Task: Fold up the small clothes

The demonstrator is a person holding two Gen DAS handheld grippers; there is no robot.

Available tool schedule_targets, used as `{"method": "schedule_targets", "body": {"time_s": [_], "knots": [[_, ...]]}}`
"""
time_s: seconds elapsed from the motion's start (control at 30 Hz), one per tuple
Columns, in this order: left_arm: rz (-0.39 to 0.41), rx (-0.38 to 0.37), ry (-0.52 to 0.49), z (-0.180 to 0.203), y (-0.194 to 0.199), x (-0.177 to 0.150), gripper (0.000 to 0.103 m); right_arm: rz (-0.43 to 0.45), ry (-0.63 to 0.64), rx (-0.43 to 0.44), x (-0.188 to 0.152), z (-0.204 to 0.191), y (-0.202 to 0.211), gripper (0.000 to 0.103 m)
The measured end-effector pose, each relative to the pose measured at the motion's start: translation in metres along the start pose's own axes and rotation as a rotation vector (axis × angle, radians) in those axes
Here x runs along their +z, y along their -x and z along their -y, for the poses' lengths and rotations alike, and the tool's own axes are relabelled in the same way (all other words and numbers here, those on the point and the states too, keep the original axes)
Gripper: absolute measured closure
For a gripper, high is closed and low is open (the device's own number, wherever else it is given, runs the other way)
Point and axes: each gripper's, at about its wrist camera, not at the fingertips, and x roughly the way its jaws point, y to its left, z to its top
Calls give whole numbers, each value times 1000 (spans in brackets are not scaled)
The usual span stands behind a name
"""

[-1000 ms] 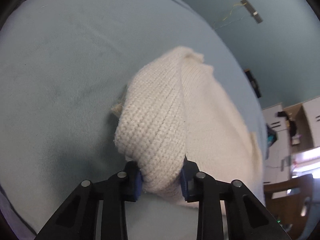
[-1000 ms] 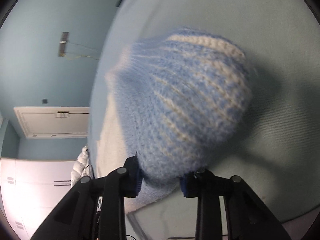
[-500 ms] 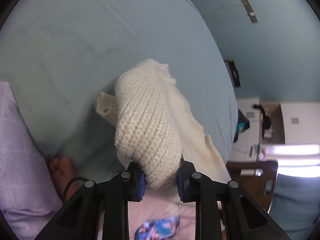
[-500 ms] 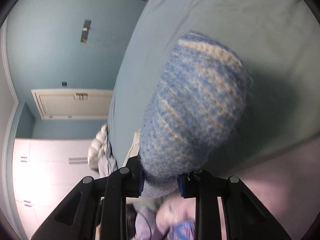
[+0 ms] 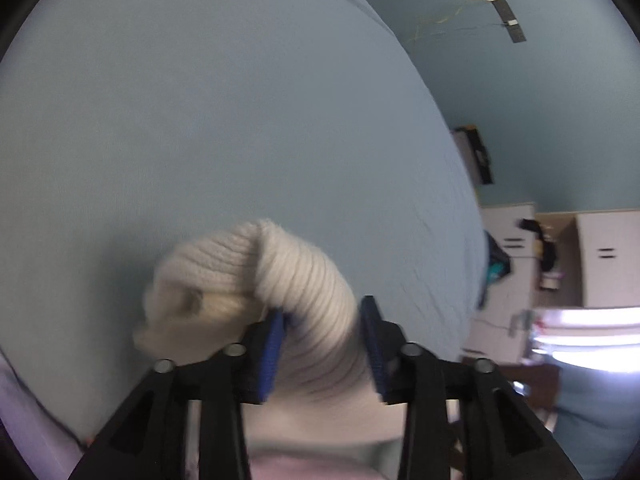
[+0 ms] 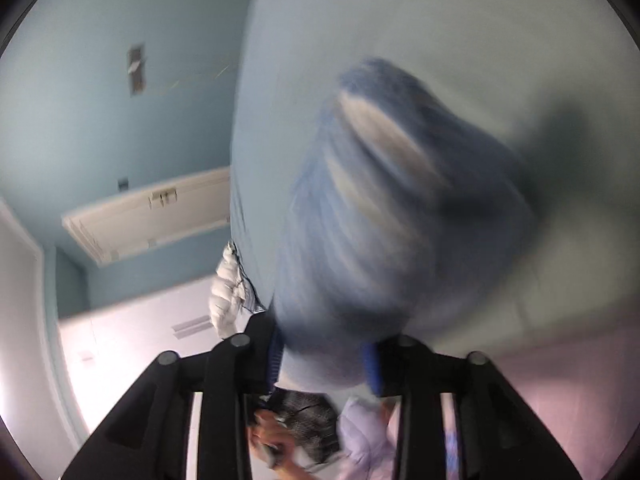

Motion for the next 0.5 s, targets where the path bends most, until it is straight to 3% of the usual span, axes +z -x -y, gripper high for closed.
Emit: {"method": "schedule_targets", "body": {"time_s": [0.03,0.07,0.1,0.13,0.2,0.3,0.37,0.47,0.5], "knots": [[49,80,5,2,-7,10,37,33,2,-14,14,-2,-10,64],[100,166,27,2,-8,14,29,58,1,-27,18,-2,-14,59],[131,221,45,3,-8,14,26,103,11,-89,16,-3,-16,42],[161,256,35,5,-9,10,26,131,55,-146,12,-6,-18,33],[146,301,-12,10,-19,0,26,182,221,-250,-5,-16,-21,32],[155,379,-220,26,-44,-28,26,233,396,-392,-22,-8,-35,32],[168,437,-416,42,-69,-55,26,264,457,-486,-25,12,-48,32],[125,515,-671,53,-112,-94,26,240,450,-441,-5,37,-70,32],[145,567,-735,53,-126,-106,25,231,437,-425,1,35,-77,36]]}}
